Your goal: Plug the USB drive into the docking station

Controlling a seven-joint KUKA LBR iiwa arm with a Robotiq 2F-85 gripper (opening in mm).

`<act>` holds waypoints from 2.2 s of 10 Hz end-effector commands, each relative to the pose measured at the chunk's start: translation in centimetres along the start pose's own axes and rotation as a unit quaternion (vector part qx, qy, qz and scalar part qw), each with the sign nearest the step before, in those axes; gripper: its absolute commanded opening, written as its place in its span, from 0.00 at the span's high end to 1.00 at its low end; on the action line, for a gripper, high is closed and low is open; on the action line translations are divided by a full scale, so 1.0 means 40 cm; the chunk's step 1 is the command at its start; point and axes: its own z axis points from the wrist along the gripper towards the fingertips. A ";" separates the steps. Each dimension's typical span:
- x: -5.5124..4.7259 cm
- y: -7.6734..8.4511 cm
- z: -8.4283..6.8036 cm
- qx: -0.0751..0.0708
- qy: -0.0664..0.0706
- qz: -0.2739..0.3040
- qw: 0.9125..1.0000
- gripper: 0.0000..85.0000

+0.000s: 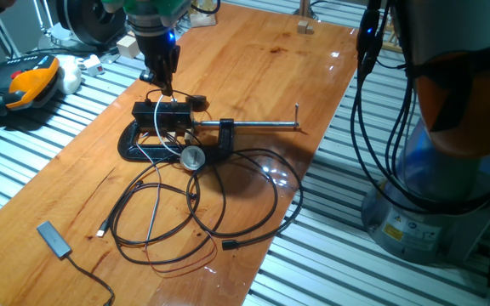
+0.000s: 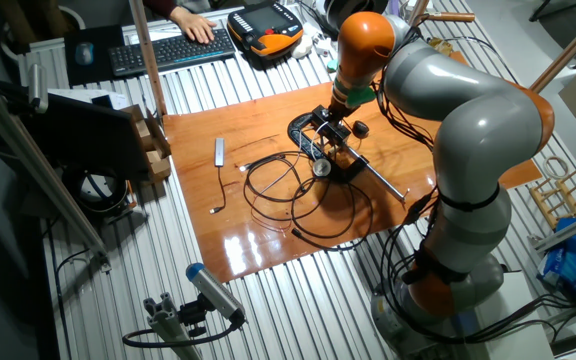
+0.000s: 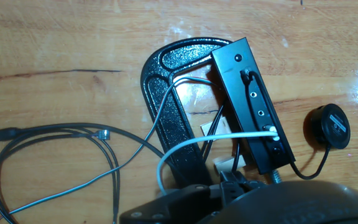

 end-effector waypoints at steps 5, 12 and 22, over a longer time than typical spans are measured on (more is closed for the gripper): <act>-0.001 0.000 0.000 0.002 -0.001 0.000 1.000 1.00; -0.002 0.004 -0.002 -0.010 0.000 0.004 1.000 1.00; -0.004 0.007 -0.003 -0.009 0.001 0.002 1.000 1.00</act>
